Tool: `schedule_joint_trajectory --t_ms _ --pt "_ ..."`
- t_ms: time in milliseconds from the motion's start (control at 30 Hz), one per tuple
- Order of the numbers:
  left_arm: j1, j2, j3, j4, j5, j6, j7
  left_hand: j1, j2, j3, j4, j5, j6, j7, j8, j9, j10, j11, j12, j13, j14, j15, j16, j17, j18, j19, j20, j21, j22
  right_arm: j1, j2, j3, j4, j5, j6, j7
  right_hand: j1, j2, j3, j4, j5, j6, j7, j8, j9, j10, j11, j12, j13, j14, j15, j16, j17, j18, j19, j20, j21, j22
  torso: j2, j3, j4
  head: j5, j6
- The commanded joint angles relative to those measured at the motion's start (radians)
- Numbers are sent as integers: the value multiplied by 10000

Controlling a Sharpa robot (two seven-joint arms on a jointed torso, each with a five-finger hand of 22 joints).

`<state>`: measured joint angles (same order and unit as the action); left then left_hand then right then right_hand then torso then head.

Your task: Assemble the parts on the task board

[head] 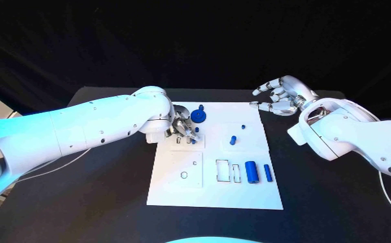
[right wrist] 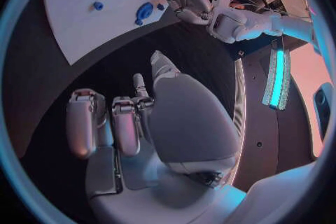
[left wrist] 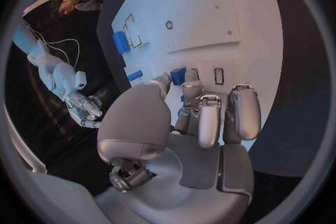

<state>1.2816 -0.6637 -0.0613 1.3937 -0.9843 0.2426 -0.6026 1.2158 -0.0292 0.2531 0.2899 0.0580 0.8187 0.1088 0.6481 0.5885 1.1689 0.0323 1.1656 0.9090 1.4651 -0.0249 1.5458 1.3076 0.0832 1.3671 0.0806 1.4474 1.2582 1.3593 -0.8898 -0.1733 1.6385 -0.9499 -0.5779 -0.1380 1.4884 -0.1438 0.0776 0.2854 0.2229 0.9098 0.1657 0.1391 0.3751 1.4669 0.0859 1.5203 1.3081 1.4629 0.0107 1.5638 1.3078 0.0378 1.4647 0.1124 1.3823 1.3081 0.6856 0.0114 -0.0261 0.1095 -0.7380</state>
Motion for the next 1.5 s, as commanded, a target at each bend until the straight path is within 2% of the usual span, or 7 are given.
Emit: schedule_joint_trajectory --t_ms 33,400,567,667,800,1267,1500 --pt "13 48 -2 -4 162 82 -15 175 49 202 5 -8 57 -54 -42 48 -100 4 35 -21 809 14 26 2123 -164 -1 34 35 -2 0 22 4 -9 -193 143 -56 -13 -35 66 20 58 1 -39 65 -13 641 -82 24 2249 986 -68 -63 2260 83 173 -55 -51 1300 4 2 -2 19 5" --pt "12 61 -2 -3 575 -203 24 466 -14 1031 3 -5 84 -148 197 481 -134 -78 14 -35 801 -54 17 2113 -156 -38 -16 27 -15 -5 64 2 -62 -213 351 -149 -15 -32 71 22 76 1 -40 70 -13 616 -82 -6 2225 979 -69 -74 2232 95 149 -56 -103 1265 1 8 3 24 -10" --pt "11 18 1 25 883 -400 69 782 -579 3264 -107 -7 -80 -316 931 1503 -71 -244 8 -22 827 -199 36 2167 -161 -31 -145 35 25 -12 81 0 -91 -216 495 -217 -21 -30 77 24 108 -1 -40 76 -15 620 -83 -2 2228 978 -70 -75 2229 96 149 -57 -107 1263 1 10 0 31 -20" --pt "10 -36 8 61 1290 -525 99 403 -932 5050 -524 -1 -212 -374 1596 2379 99 -344 103 68 888 -276 90 2286 -178 35 -223 70 123 -17 82 -3 -110 -217 605 -266 -29 -32 78 26 131 -5 -40 80 -17 612 -83 -11 2221 978 -71 -76 2229 97 147 -58 -114 1259 0 11 0 36 -20" --pt "10 -126 30 134 1626 -683 134 -278 -1127 6396 -1208 -8 -313 -411 1900 2914 208 -363 258 183 947 -302 145 2404 -191 86 -258 101 202 -21 70 -5 -126 -218 701 -314 -29 -32 78 26 131 -5 -40 80 -17 612 -83 -11 2221 978 -71 -76 2229 97 147 -58 -114 1259 -1 10 9 27 -24" --pt "-1 -707 70 789 1248 -1453 201 -832 -1252 7153 -1856 -15 -280 -456 1989 3200 337 -382 410 287 1015 -337 210 2543 -203 131 -283 126 269 -44 32 -14 -206 -226 946 -430 -62 -41 79 33 197 -21 -39 89 -24 600 -82 -26 2209 977 -71 -77 2228 100 141 -61 -132 1249 -11 22 29 -18 -68" --pt "-108 -1043 -56 1246 119 -2638 373 -978 -1322 7366 -2038 -12 -221 -482 2006 3224 419 -409 466 311 1057 -360 250 2632 -245 274 -304 209 470 -47 -19 -16 -223 -281 978 -419 -74 -44 81 34 226 -26 -38 93 -26 606 -83 -18 2215 979 -71 -75 2234 100 140 -62 -137 1247 -24 18 45 4 -129"
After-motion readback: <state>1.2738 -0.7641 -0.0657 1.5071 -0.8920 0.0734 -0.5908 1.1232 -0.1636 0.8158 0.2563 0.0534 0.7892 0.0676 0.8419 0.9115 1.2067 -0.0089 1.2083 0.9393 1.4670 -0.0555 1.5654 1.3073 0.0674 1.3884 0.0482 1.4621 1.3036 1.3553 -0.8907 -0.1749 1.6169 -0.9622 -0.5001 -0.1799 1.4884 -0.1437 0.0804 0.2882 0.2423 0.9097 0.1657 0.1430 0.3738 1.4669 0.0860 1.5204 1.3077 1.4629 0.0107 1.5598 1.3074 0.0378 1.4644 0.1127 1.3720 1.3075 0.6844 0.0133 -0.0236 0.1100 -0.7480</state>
